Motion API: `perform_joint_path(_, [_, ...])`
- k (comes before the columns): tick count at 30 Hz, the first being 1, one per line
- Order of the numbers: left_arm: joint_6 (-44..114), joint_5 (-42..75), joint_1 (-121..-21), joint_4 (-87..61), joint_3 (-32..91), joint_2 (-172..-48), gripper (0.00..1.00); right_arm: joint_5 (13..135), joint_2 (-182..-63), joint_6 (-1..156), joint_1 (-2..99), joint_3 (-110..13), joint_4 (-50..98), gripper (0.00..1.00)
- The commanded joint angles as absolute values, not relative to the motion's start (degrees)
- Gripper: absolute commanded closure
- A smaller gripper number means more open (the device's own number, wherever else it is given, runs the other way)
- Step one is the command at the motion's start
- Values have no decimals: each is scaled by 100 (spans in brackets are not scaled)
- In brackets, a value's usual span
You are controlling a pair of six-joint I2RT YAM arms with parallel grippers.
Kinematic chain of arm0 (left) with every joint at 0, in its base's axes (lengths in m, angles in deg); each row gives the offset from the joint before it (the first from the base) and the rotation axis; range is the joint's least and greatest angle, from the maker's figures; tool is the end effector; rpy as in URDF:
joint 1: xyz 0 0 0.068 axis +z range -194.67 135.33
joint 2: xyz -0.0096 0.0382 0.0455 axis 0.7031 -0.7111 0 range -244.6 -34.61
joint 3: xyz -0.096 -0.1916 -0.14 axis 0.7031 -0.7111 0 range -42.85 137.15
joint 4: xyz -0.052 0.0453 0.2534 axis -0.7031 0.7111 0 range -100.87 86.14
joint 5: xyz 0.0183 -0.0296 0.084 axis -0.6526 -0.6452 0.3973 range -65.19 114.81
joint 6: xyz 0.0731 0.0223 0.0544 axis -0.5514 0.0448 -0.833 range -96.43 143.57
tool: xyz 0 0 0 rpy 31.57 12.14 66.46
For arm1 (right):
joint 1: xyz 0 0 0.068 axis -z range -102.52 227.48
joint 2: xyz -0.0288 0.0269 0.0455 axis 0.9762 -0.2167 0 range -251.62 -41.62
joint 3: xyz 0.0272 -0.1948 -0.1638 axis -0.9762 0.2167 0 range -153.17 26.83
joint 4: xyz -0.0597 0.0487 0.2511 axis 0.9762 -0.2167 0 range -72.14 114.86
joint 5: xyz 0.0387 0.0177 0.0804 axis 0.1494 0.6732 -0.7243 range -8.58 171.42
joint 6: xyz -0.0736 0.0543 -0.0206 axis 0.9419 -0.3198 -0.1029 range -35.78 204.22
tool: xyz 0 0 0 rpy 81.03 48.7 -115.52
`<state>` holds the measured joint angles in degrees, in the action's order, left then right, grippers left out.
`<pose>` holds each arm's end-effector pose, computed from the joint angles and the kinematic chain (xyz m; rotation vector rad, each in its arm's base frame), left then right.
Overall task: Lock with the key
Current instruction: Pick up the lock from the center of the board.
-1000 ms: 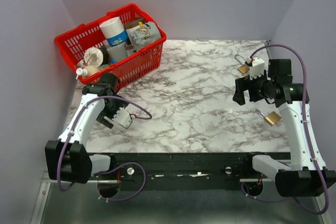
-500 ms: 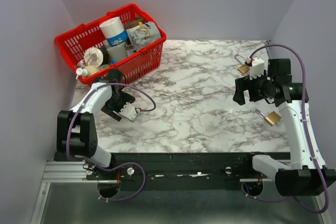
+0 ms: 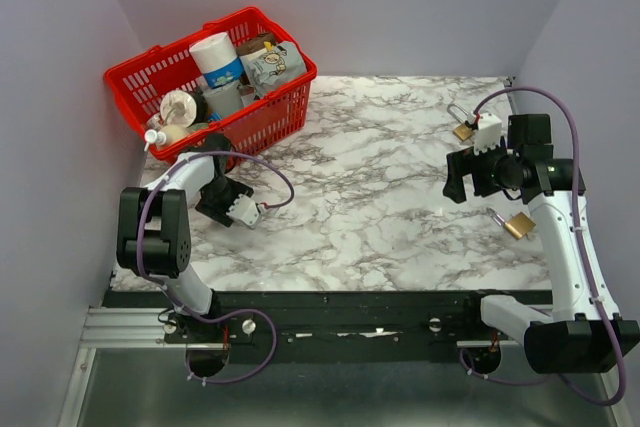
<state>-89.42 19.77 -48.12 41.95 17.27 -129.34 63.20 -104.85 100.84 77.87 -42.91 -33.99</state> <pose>0.2834 -0.0245 0.1106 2.5890 1.6010 -0.0215 0.2413 0.0249 0.2990 -0.4756 2.3923 0.2634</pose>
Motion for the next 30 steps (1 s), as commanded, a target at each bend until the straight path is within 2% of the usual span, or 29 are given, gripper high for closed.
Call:
perform_joint_path(1, [-12804,1637,-4678,3915,1885,-13137,28,6349,-10517,10162,7828,-4199,-3473,0])
perform_joint_path(21, [-12963,1821,-4555,3431,2078,-13761,36,6357,-10640,10162,7836,-4182,-3464,0])
perform_joint_path(27, [-13007,1638,-4573,3256,1885,-13639,48,6322,-10675,10162,7836,-4234,-3491,0])
perform_joint_path(30, [-13007,1445,-4590,3089,1701,-13516,58,6314,-10693,10145,7836,-4261,-3482,0])
